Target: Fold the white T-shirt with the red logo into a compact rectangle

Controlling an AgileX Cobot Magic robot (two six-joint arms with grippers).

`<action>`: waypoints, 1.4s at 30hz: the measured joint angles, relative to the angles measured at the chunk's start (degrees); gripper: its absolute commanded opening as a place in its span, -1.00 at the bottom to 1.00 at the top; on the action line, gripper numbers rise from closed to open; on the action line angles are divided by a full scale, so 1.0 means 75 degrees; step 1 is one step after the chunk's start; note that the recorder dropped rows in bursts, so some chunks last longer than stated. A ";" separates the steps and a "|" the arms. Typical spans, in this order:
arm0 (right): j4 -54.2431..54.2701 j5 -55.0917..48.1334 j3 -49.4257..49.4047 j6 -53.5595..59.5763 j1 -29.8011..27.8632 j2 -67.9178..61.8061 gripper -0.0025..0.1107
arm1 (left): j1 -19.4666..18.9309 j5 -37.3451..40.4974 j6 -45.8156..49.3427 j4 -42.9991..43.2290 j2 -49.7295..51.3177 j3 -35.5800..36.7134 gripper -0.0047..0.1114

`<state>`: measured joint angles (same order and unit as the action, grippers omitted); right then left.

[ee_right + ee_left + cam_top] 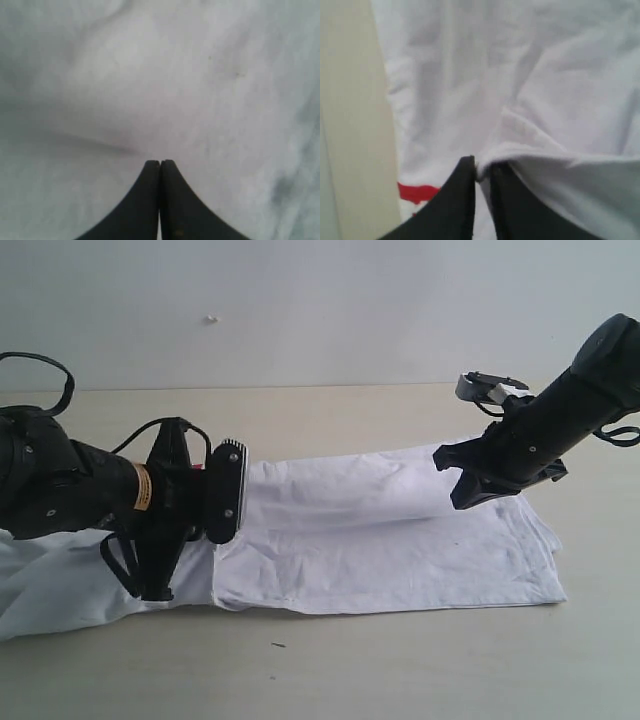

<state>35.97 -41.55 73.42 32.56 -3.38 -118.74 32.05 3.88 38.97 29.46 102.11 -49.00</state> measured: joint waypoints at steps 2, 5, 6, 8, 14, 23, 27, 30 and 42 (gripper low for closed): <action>0.0000 0.0000 0.0000 0.0000 0.0000 0.0000 -0.96 | 0.0000 -0.0329 0.0134 0.0030 -0.0010 0.0000 -0.46; 0.0000 0.0000 0.0000 0.0000 0.0000 0.0000 -0.96 | 0.0073 -0.0517 0.0405 0.0028 -0.0010 0.0000 -0.33; 0.0000 0.0000 0.0000 0.0000 0.0000 0.0000 -0.96 | 0.0138 -0.0517 0.0552 0.0028 -0.0010 0.0000 -0.28; 0.0000 0.0000 0.0000 0.0015 0.0000 0.0000 -0.96 | 0.0245 -0.0517 0.0752 0.0028 -0.0010 0.0000 -0.23; 0.0000 -0.0016 0.0000 0.0015 0.0000 0.0000 -0.96 | 0.0390 -0.0328 0.0856 0.0007 0.0011 0.0000 -0.22; 0.0000 -0.0016 0.0000 0.0015 0.0000 0.0000 -0.96 | -0.0023 0.1871 -0.2502 0.0024 -0.0807 -0.0264 -0.57; 0.0000 -0.0016 0.0000 0.0031 0.0000 0.0000 -0.96 | -0.0290 0.2803 -0.3557 0.0054 -0.0930 -0.0482 -0.91; 0.0000 -0.0016 0.0000 0.0031 0.0000 0.0000 -0.96 | -0.0378 0.3186 -0.3650 -0.0176 -0.0944 -0.0384 -0.92; 0.0000 0.0079 0.0000 0.0031 0.0000 0.0000 -0.96 | -0.0086 0.3484 -0.3277 -0.0831 -0.1051 -0.0155 -0.34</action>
<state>35.97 -40.96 73.42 32.79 -3.38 -118.74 31.41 30.01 14.40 23.23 94.23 -50.16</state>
